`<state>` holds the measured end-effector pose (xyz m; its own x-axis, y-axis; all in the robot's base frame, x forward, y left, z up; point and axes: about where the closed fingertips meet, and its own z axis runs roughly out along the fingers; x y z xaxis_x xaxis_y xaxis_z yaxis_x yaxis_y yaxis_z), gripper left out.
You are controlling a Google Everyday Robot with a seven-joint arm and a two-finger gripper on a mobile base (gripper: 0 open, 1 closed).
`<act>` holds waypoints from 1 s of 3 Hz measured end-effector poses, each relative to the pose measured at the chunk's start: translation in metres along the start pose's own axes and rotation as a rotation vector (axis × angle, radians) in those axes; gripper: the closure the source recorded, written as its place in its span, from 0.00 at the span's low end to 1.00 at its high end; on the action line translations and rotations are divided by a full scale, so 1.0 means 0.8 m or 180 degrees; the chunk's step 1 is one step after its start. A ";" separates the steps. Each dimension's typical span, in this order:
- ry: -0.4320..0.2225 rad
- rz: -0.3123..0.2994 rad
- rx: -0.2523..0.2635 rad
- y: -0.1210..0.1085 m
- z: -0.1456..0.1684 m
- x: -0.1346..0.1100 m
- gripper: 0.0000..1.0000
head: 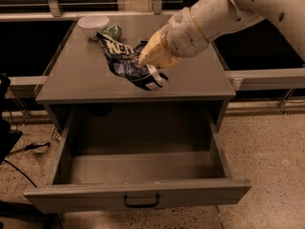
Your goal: Pick blue chip bag from top drawer and place on counter
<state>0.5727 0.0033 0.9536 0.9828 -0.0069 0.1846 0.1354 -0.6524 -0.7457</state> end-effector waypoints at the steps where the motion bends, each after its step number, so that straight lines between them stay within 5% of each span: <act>1: 0.0130 -0.0086 0.0059 0.002 0.022 0.026 1.00; 3: 0.0366 -0.0141 0.0059 -0.001 0.051 0.082 1.00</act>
Offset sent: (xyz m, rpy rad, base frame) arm 0.0699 0.0294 -0.0092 0.0277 -0.1390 -0.0396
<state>0.6422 0.0339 0.9401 0.9551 -0.0657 0.2890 0.1819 -0.6398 -0.7467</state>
